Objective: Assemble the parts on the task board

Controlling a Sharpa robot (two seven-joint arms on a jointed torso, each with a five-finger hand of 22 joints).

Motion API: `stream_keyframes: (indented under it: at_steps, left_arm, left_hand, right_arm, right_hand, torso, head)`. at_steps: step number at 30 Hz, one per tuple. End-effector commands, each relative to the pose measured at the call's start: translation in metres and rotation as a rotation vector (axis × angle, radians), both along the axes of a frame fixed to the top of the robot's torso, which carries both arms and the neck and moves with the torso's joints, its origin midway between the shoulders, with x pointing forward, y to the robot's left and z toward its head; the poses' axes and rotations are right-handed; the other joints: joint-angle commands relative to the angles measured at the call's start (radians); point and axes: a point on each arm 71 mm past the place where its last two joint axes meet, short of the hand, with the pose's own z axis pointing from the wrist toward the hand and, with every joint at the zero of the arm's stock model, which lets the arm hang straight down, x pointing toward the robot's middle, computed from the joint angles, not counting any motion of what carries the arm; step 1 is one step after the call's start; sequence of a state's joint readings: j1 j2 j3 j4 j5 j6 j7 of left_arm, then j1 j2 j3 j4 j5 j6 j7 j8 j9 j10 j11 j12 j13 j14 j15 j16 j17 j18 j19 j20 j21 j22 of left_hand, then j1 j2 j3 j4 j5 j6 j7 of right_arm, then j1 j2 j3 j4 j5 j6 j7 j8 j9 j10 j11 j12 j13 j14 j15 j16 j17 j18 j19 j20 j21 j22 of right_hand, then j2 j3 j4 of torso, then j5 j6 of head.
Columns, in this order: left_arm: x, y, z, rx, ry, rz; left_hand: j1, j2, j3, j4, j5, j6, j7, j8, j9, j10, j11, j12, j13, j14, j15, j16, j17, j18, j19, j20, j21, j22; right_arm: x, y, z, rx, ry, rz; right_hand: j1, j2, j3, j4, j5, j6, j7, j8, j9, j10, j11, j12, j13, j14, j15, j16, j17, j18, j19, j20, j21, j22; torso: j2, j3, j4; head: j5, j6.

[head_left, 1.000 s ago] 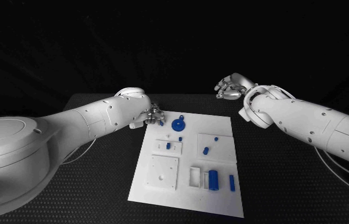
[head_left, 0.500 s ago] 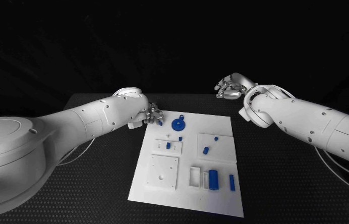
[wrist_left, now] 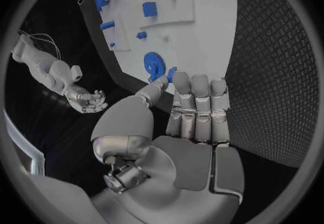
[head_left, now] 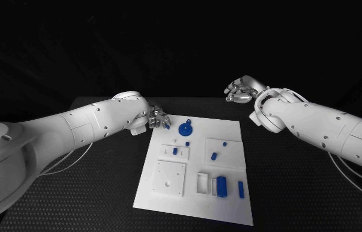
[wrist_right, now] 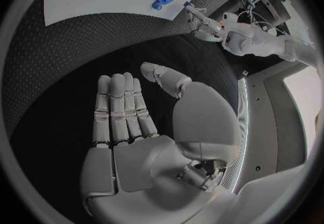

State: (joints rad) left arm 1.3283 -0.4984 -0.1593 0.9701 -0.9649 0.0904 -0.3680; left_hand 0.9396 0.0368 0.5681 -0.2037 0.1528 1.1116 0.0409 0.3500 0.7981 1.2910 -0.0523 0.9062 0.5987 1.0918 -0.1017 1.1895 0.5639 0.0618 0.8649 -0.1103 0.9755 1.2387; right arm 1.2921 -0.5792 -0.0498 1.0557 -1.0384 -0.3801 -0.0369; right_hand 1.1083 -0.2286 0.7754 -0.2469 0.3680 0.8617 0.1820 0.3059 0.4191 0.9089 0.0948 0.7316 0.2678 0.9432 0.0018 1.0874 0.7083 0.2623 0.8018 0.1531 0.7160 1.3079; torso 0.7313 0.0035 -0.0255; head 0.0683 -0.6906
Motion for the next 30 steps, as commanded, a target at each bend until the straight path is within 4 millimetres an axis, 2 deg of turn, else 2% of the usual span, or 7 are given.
stream_keyframes:
  at_steps: [1, 2, 7, 10, 17, 24, 30]
  left_arm:
    - [-0.003, -0.001, 0.008, -0.053, -0.042, 0.018]
    - [-0.007, 0.000, 0.010, -0.058, -0.046, 0.008]
    - [-0.017, 0.001, 0.018, -0.052, -0.079, -0.024]
    - [-0.022, 0.002, 0.019, -0.057, -0.087, -0.027]
    - [-0.039, -0.001, 0.017, -0.033, -0.091, -0.071]
    - [-0.057, 0.000, 0.004, 0.006, -0.087, -0.105]
    - [-0.065, -0.004, -0.002, 0.027, -0.092, -0.133]
  left_hand:
    - [0.020, 0.001, 0.020, -0.024, 0.037, 0.019, -0.014, 0.007, 0.063, 0.040, -0.027, -0.008, 0.000, 0.011, 0.001, 0.001, -0.003, -0.007, 0.007, -0.082, 0.001, 0.002]
    - [0.021, -0.003, 0.020, -0.024, 0.056, 0.022, -0.015, 0.006, 0.065, 0.044, -0.028, -0.010, 0.000, 0.015, 0.000, 0.000, -0.004, -0.007, 0.011, -0.083, 0.000, 0.003]
    - [0.026, -0.017, 0.022, -0.027, 0.086, 0.035, -0.020, 0.002, 0.070, 0.063, -0.033, -0.018, -0.001, 0.033, -0.004, -0.005, -0.008, -0.005, 0.025, -0.087, 0.000, 0.005]
    - [0.026, -0.033, 0.024, -0.025, 0.154, 0.053, -0.025, -0.006, 0.074, 0.082, -0.038, -0.027, -0.002, 0.051, -0.005, -0.012, -0.012, -0.003, 0.039, -0.090, -0.001, 0.005]
    - [0.028, -0.039, 0.023, -0.027, 0.166, 0.063, -0.027, -0.012, 0.077, 0.093, -0.040, -0.034, -0.001, 0.062, -0.006, -0.016, -0.013, -0.002, 0.047, -0.091, -0.002, 0.006]
    - [0.029, -0.041, 0.023, -0.027, 0.170, 0.068, -0.028, -0.014, 0.078, 0.096, -0.041, -0.037, -0.001, 0.066, -0.006, -0.017, -0.013, -0.001, 0.050, -0.091, -0.003, 0.006]
    - [0.029, -0.042, 0.023, -0.027, 0.171, 0.070, -0.029, -0.016, 0.079, 0.098, -0.042, -0.038, 0.000, 0.068, -0.006, -0.018, -0.013, -0.001, 0.052, -0.091, -0.003, 0.007]
  right_arm:
    - [0.000, 0.000, 0.000, 0.004, 0.000, 0.009]
    - [-0.001, -0.001, 0.000, 0.004, 0.000, 0.008]
    - [-0.001, -0.004, 0.000, 0.003, 0.000, 0.005]
    - [-0.001, -0.004, 0.000, 0.003, -0.001, 0.004]
    - [-0.001, -0.007, 0.000, 0.008, 0.000, 0.001]
    - [-0.002, -0.009, 0.000, 0.008, 0.000, -0.001]
    - [-0.002, -0.007, 0.001, 0.009, 0.001, 0.003]
  right_hand:
    - [-0.009, -0.001, -0.007, 0.001, 0.004, -0.004, 0.001, 0.006, -0.001, 0.002, 0.005, 0.007, -0.002, -0.006, 0.000, 0.004, -0.002, -0.001, -0.004, 0.006, -0.004, 0.022]
    - [-0.009, -0.001, -0.007, 0.002, 0.004, -0.004, 0.001, 0.007, -0.001, 0.002, 0.005, 0.007, -0.002, -0.006, 0.000, 0.005, -0.002, -0.001, -0.004, 0.006, -0.004, 0.022]
    - [-0.010, -0.001, -0.008, 0.002, 0.004, -0.004, 0.001, 0.007, -0.001, 0.002, 0.005, 0.007, -0.002, -0.006, 0.000, 0.005, -0.002, -0.001, -0.004, 0.006, -0.004, 0.022]
    - [-0.011, -0.002, -0.008, 0.002, 0.004, -0.004, 0.001, 0.007, -0.001, 0.002, 0.005, 0.007, -0.002, -0.006, 0.000, 0.005, -0.002, -0.001, -0.004, 0.006, -0.004, 0.022]
    - [-0.010, -0.002, -0.009, 0.002, 0.005, -0.004, 0.001, 0.007, -0.002, 0.002, 0.005, 0.008, -0.003, -0.006, -0.001, 0.005, -0.003, -0.001, -0.004, 0.005, -0.004, 0.022]
    - [-0.010, -0.002, -0.009, 0.001, 0.005, -0.004, 0.001, 0.007, -0.002, 0.002, 0.005, 0.008, -0.003, -0.007, -0.001, 0.006, -0.003, -0.001, -0.004, 0.005, -0.004, 0.022]
    - [-0.010, -0.002, -0.010, 0.001, 0.005, -0.004, 0.001, 0.007, -0.002, 0.002, 0.005, 0.008, -0.003, -0.007, -0.001, 0.006, -0.004, -0.001, -0.004, 0.005, -0.004, 0.022]
  torso:
    - [0.001, 0.0000, -0.0017]
    - [0.000, 0.0004, -0.0016]
    - [0.001, 0.0006, -0.0008]
    - [0.001, 0.0010, -0.0002]
    - [0.003, -0.0010, -0.0034]
    - [0.002, 0.0003, -0.0020]
    - [0.002, -0.0006, -0.0019]
  head:
    - [0.003, -0.001]
    - [0.003, -0.001]
    - [0.005, -0.004]
    - [0.005, -0.004]
    - [0.009, -0.007]
    - [0.010, -0.012]
    - [0.011, -0.016]
